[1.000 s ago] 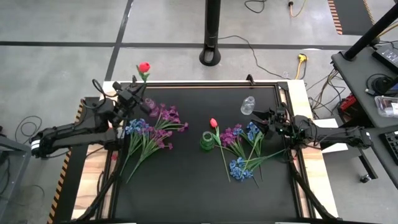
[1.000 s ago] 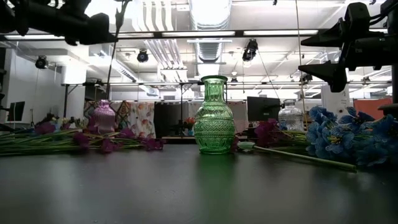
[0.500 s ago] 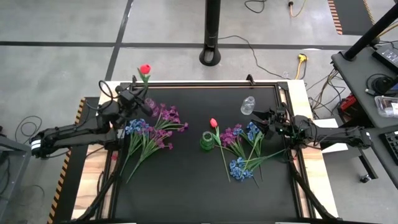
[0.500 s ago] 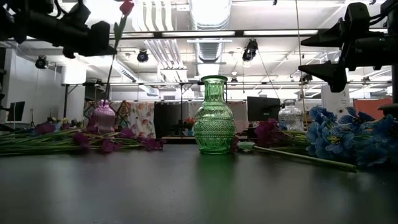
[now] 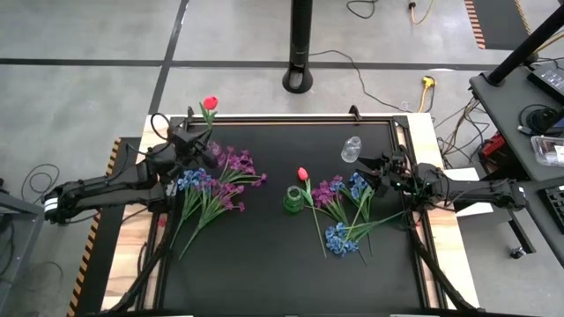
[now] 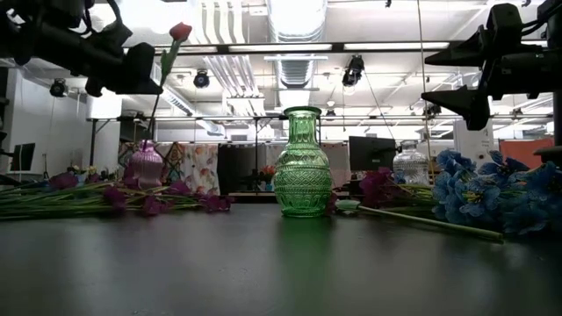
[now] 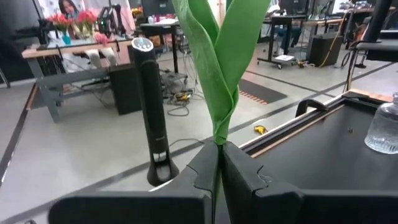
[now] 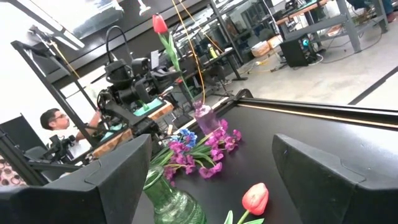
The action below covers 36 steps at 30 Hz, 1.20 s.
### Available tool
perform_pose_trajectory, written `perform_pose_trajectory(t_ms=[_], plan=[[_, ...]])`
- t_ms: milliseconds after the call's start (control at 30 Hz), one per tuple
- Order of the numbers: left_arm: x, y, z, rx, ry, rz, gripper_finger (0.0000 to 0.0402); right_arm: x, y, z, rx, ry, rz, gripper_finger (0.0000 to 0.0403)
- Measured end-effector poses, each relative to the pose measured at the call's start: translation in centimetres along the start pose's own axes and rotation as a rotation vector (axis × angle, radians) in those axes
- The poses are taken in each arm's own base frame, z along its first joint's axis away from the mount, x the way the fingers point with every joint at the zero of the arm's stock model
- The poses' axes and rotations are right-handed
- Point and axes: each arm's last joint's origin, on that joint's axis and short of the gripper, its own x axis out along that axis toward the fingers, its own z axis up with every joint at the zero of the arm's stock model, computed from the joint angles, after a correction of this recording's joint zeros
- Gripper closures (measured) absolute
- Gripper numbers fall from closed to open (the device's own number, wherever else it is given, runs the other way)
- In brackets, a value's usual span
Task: Sort flowers into vase by color
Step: Put the middle left pink tulip into the violet vase
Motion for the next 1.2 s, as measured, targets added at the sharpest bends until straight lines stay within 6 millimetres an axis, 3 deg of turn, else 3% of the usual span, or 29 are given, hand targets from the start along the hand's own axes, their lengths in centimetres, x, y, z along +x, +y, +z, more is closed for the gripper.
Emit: perform_pose_trajectory(t_ms=[300, 833, 1200], plan=[[0.0, 0.0, -0.4, -0.022, 0.035, 0.002, 0.0386, 0.0, 0.0, 0.0, 0.000, 0.000, 0.000, 0.0078], [-0.1, 0.2, -1.4, -0.060, 0.127, 0.013, 0.0225, 0.0, 0.0, 0.0, -0.001, 0.000, 0.000, 0.0078], [-0.2, 0.2, -1.9, -0.126, 0.174, 0.024, 0.0150, 0.0, -0.1, -0.2, -0.008, 0.021, -0.011, 0.0078]])
